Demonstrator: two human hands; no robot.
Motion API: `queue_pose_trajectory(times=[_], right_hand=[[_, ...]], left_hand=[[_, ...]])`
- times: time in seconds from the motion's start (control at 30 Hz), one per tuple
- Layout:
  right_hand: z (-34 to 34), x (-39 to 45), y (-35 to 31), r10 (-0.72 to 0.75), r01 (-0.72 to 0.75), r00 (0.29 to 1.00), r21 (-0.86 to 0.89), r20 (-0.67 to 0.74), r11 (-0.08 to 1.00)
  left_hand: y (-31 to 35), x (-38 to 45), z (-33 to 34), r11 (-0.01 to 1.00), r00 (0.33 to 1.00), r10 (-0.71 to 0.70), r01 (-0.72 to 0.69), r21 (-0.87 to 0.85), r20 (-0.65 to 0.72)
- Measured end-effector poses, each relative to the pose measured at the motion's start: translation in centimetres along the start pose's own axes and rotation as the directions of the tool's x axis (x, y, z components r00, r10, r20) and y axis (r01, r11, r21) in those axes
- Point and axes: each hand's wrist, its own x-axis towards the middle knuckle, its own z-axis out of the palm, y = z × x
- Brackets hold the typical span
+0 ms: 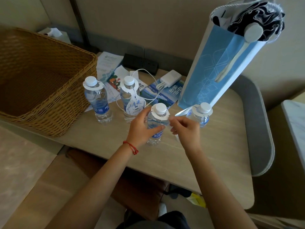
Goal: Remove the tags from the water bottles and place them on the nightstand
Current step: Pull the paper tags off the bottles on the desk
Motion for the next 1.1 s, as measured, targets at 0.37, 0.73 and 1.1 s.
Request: queue_pose_trajectory(times=[0.37, 0.73, 1.1], right_hand=[[1.0, 0.5, -1.0, 0.281, -0.317, 0.948, 0.328, 0.152, 0.89], [1.2, 0.6, -0.9, 0.21, -0.275, 0.961, 0.515, 0.183, 0.812], [1.0, 0.9, -2.4, 0.086, -0.148, 0.984, 0.45, 0.156, 0.88]], left_hand=[[-0.1, -0.1, 0.2, 0.999, 0.999, 0.043, -0.043, 0.007, -0.029], [-0.2, -0.1, -0.1, 0.999, 0.999, 0.044, -0.044, 0.022, -0.015], [0.1, 0.0, -0.1, 0.999, 0.999, 0.031, -0.031, 0.024, -0.012]])
